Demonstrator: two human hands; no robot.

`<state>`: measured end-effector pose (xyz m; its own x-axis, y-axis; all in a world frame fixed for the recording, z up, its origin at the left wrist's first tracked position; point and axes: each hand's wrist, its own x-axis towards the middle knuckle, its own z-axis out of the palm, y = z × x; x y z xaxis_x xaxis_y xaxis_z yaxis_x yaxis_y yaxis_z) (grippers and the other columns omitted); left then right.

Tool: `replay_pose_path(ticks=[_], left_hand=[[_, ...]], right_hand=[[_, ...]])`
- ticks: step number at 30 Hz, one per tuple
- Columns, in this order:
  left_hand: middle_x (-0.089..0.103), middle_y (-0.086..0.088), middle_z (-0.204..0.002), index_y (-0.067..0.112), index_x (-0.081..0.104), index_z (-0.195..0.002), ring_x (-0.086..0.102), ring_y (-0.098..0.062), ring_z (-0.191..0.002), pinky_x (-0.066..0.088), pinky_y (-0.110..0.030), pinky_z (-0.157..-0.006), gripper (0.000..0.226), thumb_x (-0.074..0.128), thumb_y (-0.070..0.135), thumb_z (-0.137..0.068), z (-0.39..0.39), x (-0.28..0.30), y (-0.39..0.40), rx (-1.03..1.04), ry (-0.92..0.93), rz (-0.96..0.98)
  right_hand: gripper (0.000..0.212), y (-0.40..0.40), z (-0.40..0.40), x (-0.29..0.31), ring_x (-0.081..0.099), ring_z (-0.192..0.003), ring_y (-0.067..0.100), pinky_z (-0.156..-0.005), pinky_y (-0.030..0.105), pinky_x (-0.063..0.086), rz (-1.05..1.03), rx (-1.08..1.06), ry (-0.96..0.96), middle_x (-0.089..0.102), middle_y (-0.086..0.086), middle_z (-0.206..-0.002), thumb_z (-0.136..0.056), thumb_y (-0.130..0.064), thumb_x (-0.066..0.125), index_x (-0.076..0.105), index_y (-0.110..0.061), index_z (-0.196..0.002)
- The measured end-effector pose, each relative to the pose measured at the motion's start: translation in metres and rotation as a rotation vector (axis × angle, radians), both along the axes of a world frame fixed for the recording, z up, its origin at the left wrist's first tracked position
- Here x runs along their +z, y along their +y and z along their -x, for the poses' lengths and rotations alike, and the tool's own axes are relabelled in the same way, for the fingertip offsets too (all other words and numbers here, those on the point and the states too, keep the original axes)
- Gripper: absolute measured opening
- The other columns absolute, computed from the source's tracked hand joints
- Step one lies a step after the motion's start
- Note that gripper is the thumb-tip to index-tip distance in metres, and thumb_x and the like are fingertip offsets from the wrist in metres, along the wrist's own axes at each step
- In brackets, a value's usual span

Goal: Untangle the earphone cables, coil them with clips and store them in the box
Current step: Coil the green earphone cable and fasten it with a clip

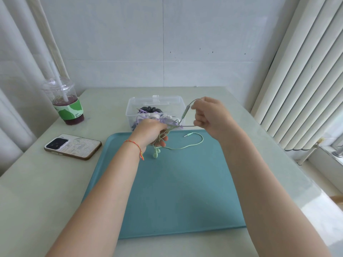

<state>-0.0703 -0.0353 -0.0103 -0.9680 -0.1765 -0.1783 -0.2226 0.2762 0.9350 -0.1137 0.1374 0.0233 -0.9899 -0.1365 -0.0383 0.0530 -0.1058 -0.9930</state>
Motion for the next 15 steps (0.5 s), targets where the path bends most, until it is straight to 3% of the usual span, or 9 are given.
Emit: replay_pose_path(ticks=[3, 5, 7, 10, 12, 15], left_hand=[[0.064, -0.005, -0.064, 0.009, 0.059, -0.071, 0.062, -0.019, -0.049, 0.044, -0.021, -0.055, 0.019, 0.053, 0.011, -0.089, 0.001, -0.002, 0.003, 0.006, -0.006, 0.06], [0.068, -0.003, -0.068, 0.012, 0.063, -0.069, 0.062, -0.009, -0.049, 0.042, -0.016, -0.05, 0.018, 0.055, 0.016, -0.085, 0.0, -0.001, 0.004, 0.001, -0.026, 0.188], [0.069, 0.0, -0.067, 0.014, 0.065, -0.072, 0.058, -0.002, -0.047, 0.04, -0.013, -0.047, 0.018, 0.057, 0.022, -0.085, -0.001, -0.001, 0.003, -0.002, -0.051, 0.257], [0.066, 0.0, -0.071, 0.015, 0.065, -0.078, 0.059, -0.012, -0.068, 0.043, -0.022, -0.062, 0.014, 0.058, 0.022, -0.087, 0.0, -0.002, 0.002, -0.005, 0.015, 0.181], [0.067, 0.005, -0.082, 0.02, 0.067, -0.088, 0.061, -0.01, -0.081, 0.044, -0.019, -0.069, 0.01, 0.059, 0.013, -0.088, 0.0, 0.001, 0.003, 0.013, 0.174, 0.09], [0.072, 0.001, -0.099, 0.016, 0.07, -0.099, 0.066, -0.011, -0.096, 0.048, -0.014, -0.083, 0.017, 0.057, 0.008, -0.09, -0.003, 0.009, 0.008, -0.115, 0.293, -0.127]], right_hand=[[0.027, 0.001, 0.002, -0.003, 0.03, -0.053, 0.017, -0.051, 0.024, 0.031, -0.557, -0.154, 0.335, 0.035, -0.004, -0.061, -0.075, 0.003, 0.052, 0.037, -0.019, -0.066], [0.025, -0.001, 0.002, -0.002, 0.033, -0.054, 0.012, -0.046, 0.015, 0.028, -0.693, -0.243, 0.48, 0.039, -0.007, -0.061, -0.077, -0.001, 0.054, 0.039, -0.018, -0.068], [0.026, -0.002, 0.002, -0.002, 0.034, -0.053, 0.01, -0.046, 0.014, 0.029, -0.637, -0.294, 0.536, 0.04, -0.007, -0.06, -0.083, -0.013, 0.063, 0.041, -0.017, -0.068], [0.034, -0.007, -0.002, 0.001, 0.042, -0.049, 0.016, -0.051, 0.023, 0.042, -0.395, -0.245, 0.417, 0.041, 0.005, -0.061, -0.084, -0.033, 0.066, 0.044, -0.014, -0.069], [0.028, -0.012, -0.006, 0.002, 0.042, -0.042, 0.018, -0.056, 0.037, 0.051, -0.327, -0.144, 0.267, 0.037, 0.009, -0.062, -0.083, -0.036, 0.061, 0.049, -0.012, -0.073], [0.025, -0.02, -0.013, 0.0, 0.034, -0.037, 0.016, -0.053, 0.034, 0.044, -0.375, -0.013, 0.134, 0.034, 0.005, -0.052, -0.083, -0.034, 0.057, 0.049, -0.013, -0.071]])
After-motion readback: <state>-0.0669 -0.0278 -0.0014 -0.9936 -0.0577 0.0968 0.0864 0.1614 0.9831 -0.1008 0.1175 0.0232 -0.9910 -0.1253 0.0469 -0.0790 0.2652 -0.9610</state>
